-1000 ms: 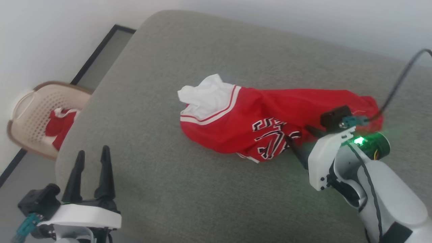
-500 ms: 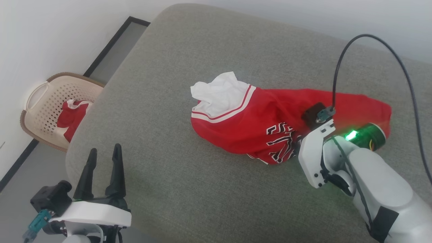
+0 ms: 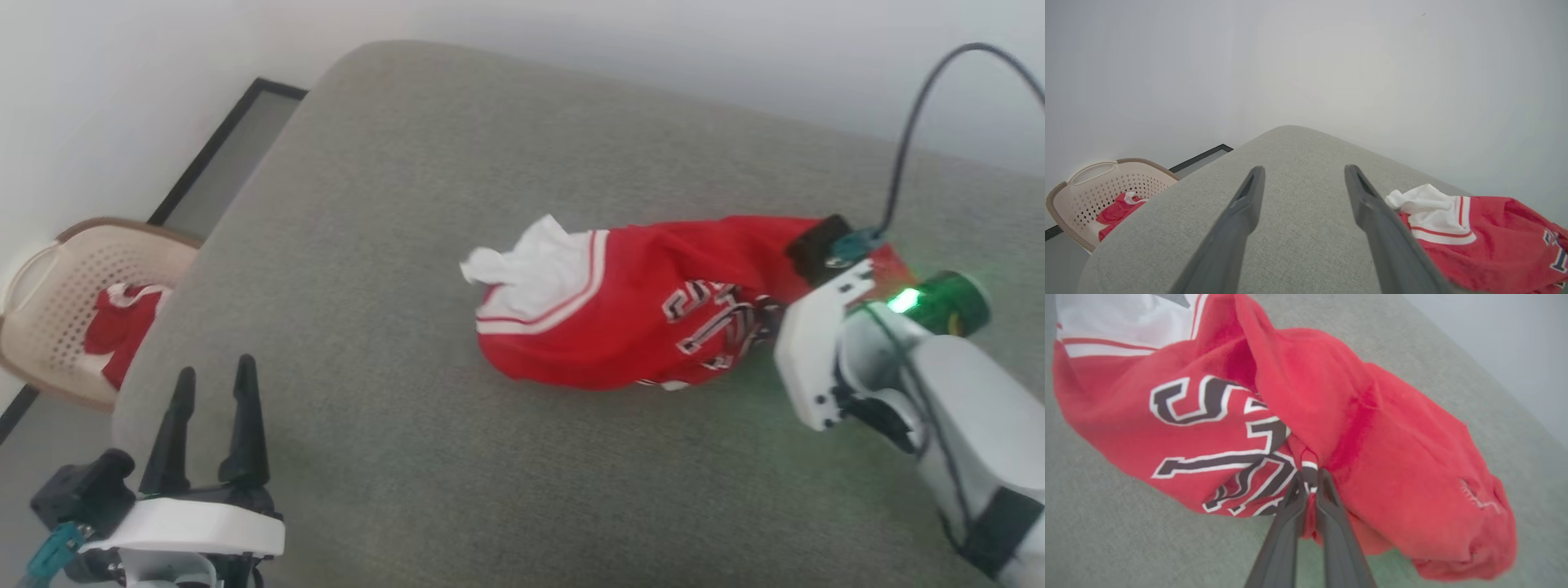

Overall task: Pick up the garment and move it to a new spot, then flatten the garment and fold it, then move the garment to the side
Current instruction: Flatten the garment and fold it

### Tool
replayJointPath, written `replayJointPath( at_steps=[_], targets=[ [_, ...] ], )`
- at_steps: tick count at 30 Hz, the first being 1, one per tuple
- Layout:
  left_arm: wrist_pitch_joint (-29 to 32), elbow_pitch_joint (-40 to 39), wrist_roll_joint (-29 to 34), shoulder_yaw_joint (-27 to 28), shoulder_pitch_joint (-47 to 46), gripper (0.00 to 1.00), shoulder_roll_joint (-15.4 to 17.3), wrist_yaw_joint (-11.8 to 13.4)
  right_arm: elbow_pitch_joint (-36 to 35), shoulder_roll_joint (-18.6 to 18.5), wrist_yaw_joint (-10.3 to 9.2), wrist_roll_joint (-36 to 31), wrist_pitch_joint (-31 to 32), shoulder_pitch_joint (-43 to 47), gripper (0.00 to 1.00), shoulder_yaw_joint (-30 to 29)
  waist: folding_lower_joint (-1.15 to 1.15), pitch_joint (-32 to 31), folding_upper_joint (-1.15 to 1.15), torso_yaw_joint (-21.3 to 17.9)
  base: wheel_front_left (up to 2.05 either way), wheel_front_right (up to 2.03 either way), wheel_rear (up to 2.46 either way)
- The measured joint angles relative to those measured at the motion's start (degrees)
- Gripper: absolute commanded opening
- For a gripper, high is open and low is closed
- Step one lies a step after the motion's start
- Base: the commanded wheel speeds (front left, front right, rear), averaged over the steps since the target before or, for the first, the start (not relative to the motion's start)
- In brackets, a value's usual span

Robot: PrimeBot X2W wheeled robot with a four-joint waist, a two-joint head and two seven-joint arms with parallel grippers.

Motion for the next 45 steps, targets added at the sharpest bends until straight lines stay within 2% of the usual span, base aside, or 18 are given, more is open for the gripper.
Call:
replayJointPath(
  at_steps=[12,19,23,28,29,30,31,32,38,45],
  targets=[
    [0.00,-0.82,0.37,2.20,1.10,1.00,0.76,0.00,-10.51,-9.93,0.00,2.16,5.11,8.38,0.00,-10.24,0.00,-1.61,0.00,-5.85,0.00,0.00,0.00],
    [0.00,-1.13,0.43,2.49,1.30,1.00,0.91,0.00,-14.88,-14.03,0.00,2.79,7.60,15.80,0.00,-16.35,0.00,-2.01,0.00,-8.24,0.00,0.00,0.00],
    [0.00,-1.10,0.44,2.34,1.29,1.00,0.98,0.00,-15.13,-14.57,0.00,2.19,7.70,18.62,0.00,-19.40,0.00,-1.96,0.00,-8.75,0.00,0.00,0.00],
    [0.00,-1.05,0.52,2.10,1.24,1.00,1.26,0.00,-14.18,-11.67,0.00,1.56,6.92,20.80,0.00,-21.47,0.00,-2.14,0.00,-8.89,0.00,0.00,0.00],
    [0.00,-1.04,0.53,2.10,1.25,1.00,1.27,0.00,-13.90,-11.33,0.00,1.49,6.64,20.84,0.04,-21.39,0.00,-2.19,0.00,-8.90,0.00,0.00,0.00],
    [0.00,-1.03,0.60,2.11,1.25,1.00,1.29,0.00,-13.61,-10.89,0.00,1.44,6.39,20.85,0.30,-21.40,0.00,-2.24,0.00,-8.93,0.00,0.00,0.00],
    [0.00,-1.03,0.68,2.12,1.25,1.00,1.33,0.00,-13.29,-10.20,0.00,1.40,5.83,20.92,0.92,-21.69,0.00,-2.30,0.00,-8.97,0.00,0.00,0.00],
    [0.00,-1.05,0.76,2.18,1.25,1.00,1.35,0.00,-12.98,-9.61,0.00,1.14,5.32,21.01,1.00,-21.83,0.00,-2.38,0.00,-9.01,0.00,0.00,0.00],
    [0.00,-1.15,1.62,2.58,1.92,1.00,1.48,0.00,-11.63,-7.15,0.00,0.92,3.66,21.86,1.00,-22.64,0.00,-2.97,0.00,-9.47,0.00,0.00,0.00],
    [0.00,-1.58,1.63,3.14,3.19,1.00,1.57,0.00,-13.03,-5.37,0.00,1.01,2.33,23.87,1.00,-26.79,0.00,-4.06,0.00,-10.12,0.00,0.00,0.00]
  ],
)
